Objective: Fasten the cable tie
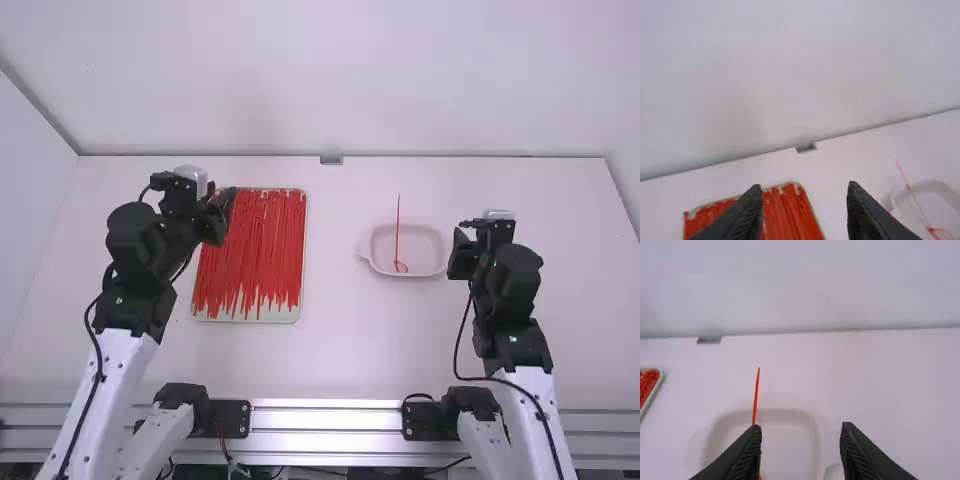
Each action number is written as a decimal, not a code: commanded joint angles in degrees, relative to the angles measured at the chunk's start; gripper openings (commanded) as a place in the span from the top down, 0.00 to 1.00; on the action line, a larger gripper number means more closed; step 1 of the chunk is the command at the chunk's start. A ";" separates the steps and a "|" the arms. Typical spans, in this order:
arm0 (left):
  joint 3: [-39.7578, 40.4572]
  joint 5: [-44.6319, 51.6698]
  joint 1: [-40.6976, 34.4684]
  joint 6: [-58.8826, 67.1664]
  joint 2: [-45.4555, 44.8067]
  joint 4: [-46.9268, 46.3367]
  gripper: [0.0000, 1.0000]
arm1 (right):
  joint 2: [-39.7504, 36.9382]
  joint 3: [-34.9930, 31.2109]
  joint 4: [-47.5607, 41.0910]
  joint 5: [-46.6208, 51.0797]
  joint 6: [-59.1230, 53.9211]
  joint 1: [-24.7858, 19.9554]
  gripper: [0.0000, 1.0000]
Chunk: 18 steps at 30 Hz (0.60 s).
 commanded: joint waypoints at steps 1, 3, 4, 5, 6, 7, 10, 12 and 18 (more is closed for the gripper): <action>-3.47 -6.48 0.32 0.36 -3.75 0.27 0.65 | -3.45 -3.43 2.33 0.30 0.16 0.12 0.66; -5.67 -8.68 0.32 0.36 -5.95 0.27 0.69 | -5.59 -5.57 4.47 0.30 0.16 0.12 0.70; -6.76 -9.77 0.32 0.36 -7.04 0.27 0.71 | -6.64 -6.62 4.49 0.30 0.16 0.12 0.72; -8.57 -11.58 0.32 0.36 -8.85 0.27 0.74 | -8.38 -8.35 4.49 0.30 0.16 0.12 0.75; -10.00 -13.01 0.32 0.36 -10.28 0.27 0.76 | -9.73 -9.71 4.49 0.30 0.16 0.12 0.77; -10.71 -13.72 0.32 0.36 -10.99 0.27 0.77 | -10.40 -10.38 4.49 0.30 0.16 0.12 0.79; -14.87 -16.99 0.32 0.36 -15.15 0.27 0.85 | -14.28 -14.25 4.49 0.30 0.16 0.12 0.85; -17.21 -16.99 0.32 0.36 -17.49 0.27 0.89 | -16.41 -16.39 4.49 0.30 0.16 0.12 0.89; -23.49 -16.99 0.32 0.36 -23.78 0.27 1.00 | -21.99 -21.97 4.49 0.30 0.16 0.12 0.99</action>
